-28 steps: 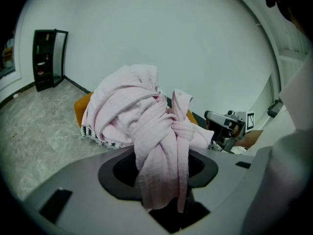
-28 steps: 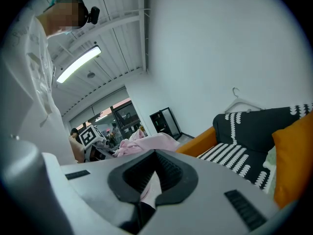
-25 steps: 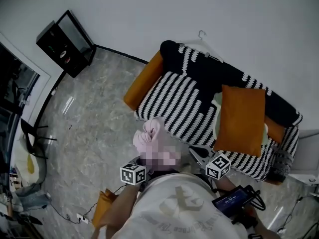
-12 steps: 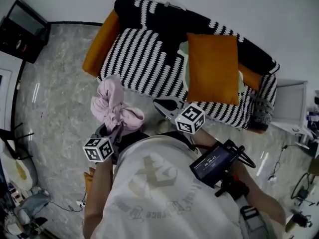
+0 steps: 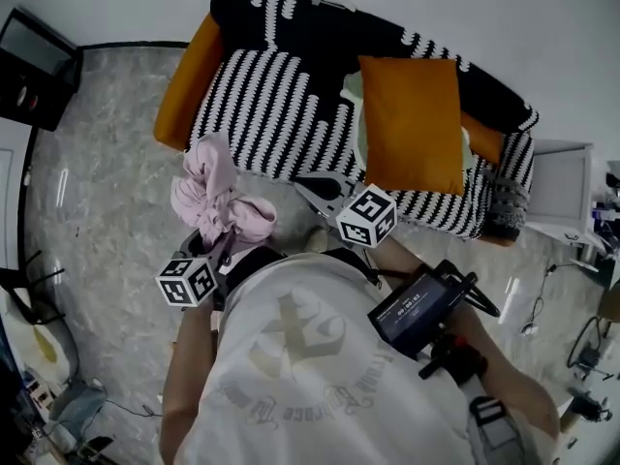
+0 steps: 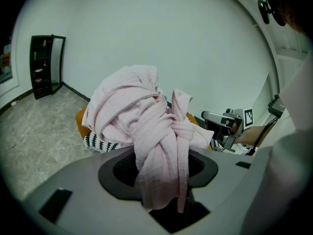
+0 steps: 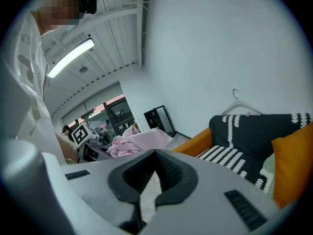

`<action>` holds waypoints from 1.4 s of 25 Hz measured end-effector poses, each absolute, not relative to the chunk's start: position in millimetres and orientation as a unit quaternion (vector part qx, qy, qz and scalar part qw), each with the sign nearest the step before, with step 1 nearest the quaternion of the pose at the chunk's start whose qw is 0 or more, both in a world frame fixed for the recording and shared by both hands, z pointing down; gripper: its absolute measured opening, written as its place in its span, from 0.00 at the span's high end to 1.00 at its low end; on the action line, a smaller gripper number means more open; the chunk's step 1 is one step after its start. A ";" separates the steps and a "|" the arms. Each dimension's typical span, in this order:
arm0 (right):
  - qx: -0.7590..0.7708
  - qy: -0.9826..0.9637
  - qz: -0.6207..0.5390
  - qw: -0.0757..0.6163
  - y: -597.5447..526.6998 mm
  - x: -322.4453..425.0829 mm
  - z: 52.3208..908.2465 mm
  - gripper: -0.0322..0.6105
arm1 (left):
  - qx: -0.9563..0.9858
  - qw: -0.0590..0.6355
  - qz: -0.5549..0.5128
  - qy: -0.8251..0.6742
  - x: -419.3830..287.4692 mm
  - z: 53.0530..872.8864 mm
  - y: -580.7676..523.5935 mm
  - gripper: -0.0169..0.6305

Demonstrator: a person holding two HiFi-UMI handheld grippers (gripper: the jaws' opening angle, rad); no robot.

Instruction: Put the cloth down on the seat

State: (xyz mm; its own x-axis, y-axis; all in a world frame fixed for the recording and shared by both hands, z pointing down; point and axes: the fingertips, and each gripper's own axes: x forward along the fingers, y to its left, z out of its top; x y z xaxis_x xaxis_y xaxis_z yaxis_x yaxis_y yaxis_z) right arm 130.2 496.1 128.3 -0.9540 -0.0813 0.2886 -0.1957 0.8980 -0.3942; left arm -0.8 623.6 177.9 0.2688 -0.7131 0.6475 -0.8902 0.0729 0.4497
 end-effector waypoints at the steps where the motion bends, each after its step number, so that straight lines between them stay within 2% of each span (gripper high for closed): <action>1: 0.074 -0.965 0.213 0.136 493.8 128.1 127.9 0.93 | 0.674 0.426 0.103 -0.594 -3.4 177.4 620.0 0.64; 15: 0.145 -0.954 0.211 0.156 470.7 112.7 129.5 0.93 | 0.705 0.423 0.097 -0.560 -41.0 176.1 581.6 0.64; 35: 0.186 -0.950 0.182 0.173 483.5 29.5 125.1 0.93 | 0.713 0.419 0.081 -0.556 -144.2 177.2 592.8 0.63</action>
